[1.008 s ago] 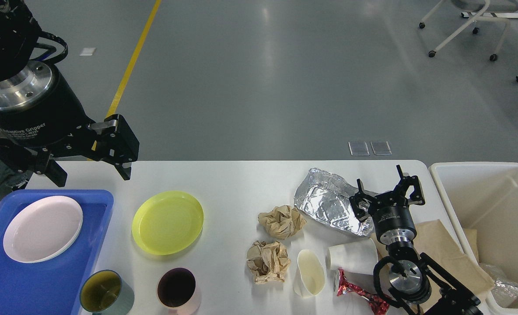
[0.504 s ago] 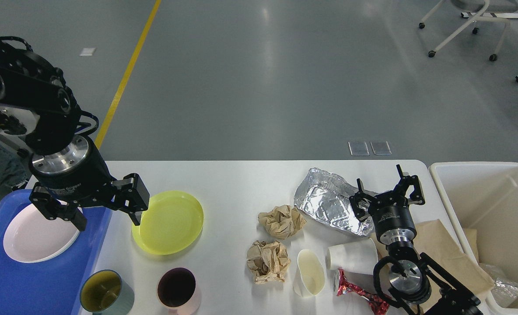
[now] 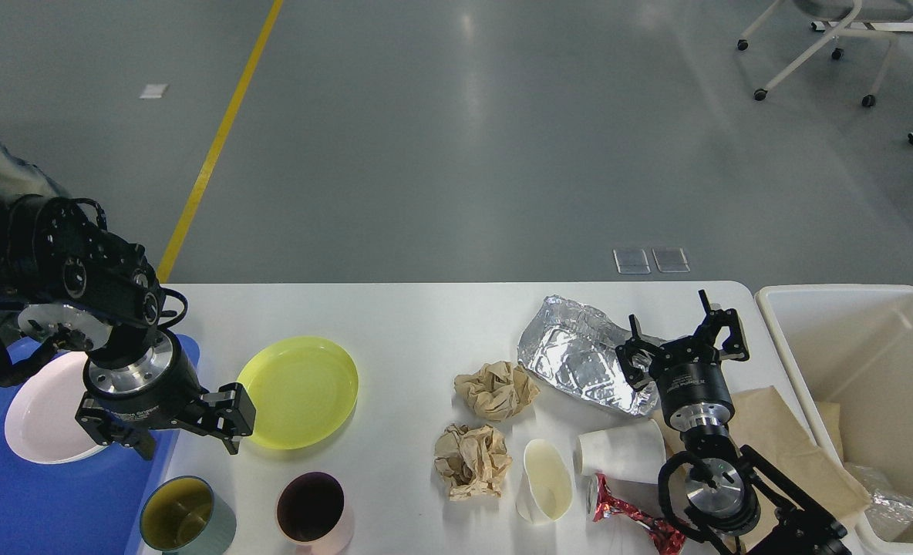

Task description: Tidy desktop

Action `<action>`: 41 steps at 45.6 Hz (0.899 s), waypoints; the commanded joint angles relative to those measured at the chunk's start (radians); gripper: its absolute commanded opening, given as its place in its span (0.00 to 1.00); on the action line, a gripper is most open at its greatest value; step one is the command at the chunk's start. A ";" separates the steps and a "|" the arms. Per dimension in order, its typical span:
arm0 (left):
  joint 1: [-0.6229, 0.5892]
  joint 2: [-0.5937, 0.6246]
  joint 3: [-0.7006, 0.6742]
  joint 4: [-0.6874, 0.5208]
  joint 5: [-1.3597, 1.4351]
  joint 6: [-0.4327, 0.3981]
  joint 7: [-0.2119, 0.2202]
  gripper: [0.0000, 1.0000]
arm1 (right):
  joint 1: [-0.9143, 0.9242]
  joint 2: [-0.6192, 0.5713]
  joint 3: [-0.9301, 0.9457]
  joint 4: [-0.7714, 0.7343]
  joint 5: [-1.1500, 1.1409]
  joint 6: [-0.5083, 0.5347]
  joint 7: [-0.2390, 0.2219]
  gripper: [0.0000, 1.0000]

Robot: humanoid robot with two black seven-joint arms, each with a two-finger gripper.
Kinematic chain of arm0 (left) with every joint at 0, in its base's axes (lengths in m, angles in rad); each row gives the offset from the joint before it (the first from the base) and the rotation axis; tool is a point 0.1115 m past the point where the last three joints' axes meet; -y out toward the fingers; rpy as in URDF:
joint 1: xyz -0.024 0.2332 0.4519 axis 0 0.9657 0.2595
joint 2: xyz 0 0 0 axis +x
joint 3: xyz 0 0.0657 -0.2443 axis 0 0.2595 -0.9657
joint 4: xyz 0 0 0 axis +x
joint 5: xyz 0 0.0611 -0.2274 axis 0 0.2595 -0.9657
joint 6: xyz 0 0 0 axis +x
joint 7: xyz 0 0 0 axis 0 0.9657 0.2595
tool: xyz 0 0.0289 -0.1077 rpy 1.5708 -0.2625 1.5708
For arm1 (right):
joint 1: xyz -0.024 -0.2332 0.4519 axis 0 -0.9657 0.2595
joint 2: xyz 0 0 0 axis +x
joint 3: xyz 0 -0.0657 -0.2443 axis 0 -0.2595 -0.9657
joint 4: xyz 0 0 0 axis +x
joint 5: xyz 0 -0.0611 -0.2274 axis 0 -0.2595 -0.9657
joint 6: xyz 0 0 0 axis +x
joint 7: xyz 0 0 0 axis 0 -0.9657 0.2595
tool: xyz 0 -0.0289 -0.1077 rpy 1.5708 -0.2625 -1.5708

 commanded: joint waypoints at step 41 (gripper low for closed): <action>0.347 0.177 -0.082 0.150 0.304 0.188 0.002 0.86 | 0.000 0.000 0.000 0.000 0.000 0.000 0.000 1.00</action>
